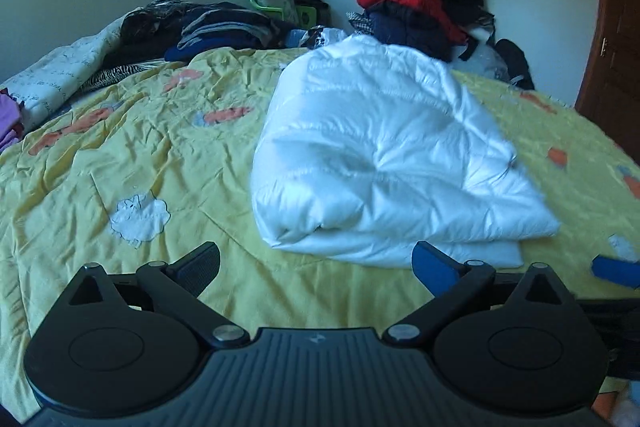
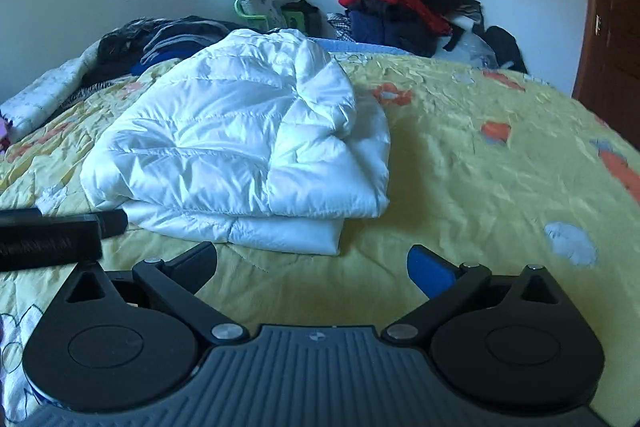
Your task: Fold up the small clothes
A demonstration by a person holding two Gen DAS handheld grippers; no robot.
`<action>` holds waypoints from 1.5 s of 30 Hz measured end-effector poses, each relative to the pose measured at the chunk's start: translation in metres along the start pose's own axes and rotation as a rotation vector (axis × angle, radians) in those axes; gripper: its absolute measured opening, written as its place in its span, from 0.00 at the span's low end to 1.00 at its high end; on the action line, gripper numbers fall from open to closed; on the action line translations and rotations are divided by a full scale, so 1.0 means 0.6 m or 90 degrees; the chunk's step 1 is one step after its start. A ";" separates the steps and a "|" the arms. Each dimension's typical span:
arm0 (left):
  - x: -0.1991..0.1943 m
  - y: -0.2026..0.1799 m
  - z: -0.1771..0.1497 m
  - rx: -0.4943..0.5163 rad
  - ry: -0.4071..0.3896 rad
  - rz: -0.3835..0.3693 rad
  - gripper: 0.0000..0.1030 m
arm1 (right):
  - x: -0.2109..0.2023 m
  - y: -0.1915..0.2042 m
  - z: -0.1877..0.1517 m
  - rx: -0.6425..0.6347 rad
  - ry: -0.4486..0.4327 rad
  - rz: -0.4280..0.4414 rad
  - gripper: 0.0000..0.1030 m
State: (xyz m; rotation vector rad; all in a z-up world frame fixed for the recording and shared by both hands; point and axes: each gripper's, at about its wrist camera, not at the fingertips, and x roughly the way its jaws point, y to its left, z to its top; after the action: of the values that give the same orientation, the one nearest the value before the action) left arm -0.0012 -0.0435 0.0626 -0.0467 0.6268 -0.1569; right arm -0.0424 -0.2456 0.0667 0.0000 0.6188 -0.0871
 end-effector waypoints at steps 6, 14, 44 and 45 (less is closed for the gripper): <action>0.000 0.004 0.002 -0.002 0.030 0.001 1.00 | 0.011 -0.012 -0.003 0.039 0.045 0.015 0.99; 0.002 0.001 -0.005 0.010 0.041 -0.007 1.00 | 0.016 -0.011 -0.008 0.042 0.056 0.014 1.00; 0.017 0.004 -0.016 -0.005 0.093 -0.030 1.00 | 0.024 -0.009 -0.014 0.048 0.075 0.026 1.00; 0.017 0.004 -0.016 -0.005 0.093 -0.029 1.00 | 0.024 -0.009 -0.014 0.048 0.075 0.026 1.00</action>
State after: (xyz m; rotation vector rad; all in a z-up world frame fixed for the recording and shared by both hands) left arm 0.0016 -0.0427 0.0488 -0.0581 0.7732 -0.2037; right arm -0.0359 -0.2519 0.0513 0.0908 0.7320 -0.0715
